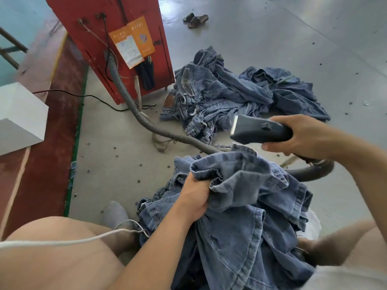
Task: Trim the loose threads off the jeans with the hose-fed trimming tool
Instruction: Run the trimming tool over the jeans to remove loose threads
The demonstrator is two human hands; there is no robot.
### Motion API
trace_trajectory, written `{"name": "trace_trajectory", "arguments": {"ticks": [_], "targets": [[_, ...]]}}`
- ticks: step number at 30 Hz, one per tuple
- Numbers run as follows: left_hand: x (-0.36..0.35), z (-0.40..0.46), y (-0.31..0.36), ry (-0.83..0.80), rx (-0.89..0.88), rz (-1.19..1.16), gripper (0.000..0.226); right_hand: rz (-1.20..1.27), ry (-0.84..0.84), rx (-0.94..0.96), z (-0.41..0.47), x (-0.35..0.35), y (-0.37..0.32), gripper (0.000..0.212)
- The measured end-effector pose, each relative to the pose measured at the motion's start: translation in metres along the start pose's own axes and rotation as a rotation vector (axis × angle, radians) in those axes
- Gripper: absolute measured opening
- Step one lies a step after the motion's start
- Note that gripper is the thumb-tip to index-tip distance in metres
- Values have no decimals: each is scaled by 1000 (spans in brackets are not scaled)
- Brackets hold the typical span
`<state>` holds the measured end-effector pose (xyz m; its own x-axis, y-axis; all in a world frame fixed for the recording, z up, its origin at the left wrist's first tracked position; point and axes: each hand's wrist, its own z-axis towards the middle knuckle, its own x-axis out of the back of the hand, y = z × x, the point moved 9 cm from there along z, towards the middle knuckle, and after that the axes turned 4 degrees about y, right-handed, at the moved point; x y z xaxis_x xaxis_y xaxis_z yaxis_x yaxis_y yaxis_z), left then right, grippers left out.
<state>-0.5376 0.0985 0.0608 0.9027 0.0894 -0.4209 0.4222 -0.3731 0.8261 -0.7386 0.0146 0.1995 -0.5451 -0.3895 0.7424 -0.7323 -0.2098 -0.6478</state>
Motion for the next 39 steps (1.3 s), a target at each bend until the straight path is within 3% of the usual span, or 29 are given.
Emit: {"name": "trace_trajectory", "arguments": {"ticks": [5, 11, 15, 19, 21, 26, 33, 37, 39], "targets": [[6, 9, 16, -1, -24, -105, 26, -94, -192, 16, -8, -31, -8, 28], [-2, -2, 6, 70, -143, 485, 27, 8, -18, 122, 0, -27, -29, 33], [7, -11, 43, 267, -412, 551, 46, 93, 92, 74, -1, 5, -10, 32], [31, -20, 76, 542, -557, 527, 36, -14, -21, 17, -6, 1, 5, 32], [38, -15, 78, 566, -522, 494, 34, -76, -90, 22, -5, -14, 2, 29], [29, -3, 43, 399, -296, 353, 29, -97, -115, 82, 0, -39, -17, 25], [28, 1, 50, 292, -269, 193, 31, 172, 68, 77, 0, -6, -17, 24], [30, 0, 49, 302, -218, 64, 42, 192, 57, 38, -1, 0, -5, 23], [31, 1, 49, 307, -192, 17, 37, 160, 7, 25, -1, -4, -2, 23]]}}
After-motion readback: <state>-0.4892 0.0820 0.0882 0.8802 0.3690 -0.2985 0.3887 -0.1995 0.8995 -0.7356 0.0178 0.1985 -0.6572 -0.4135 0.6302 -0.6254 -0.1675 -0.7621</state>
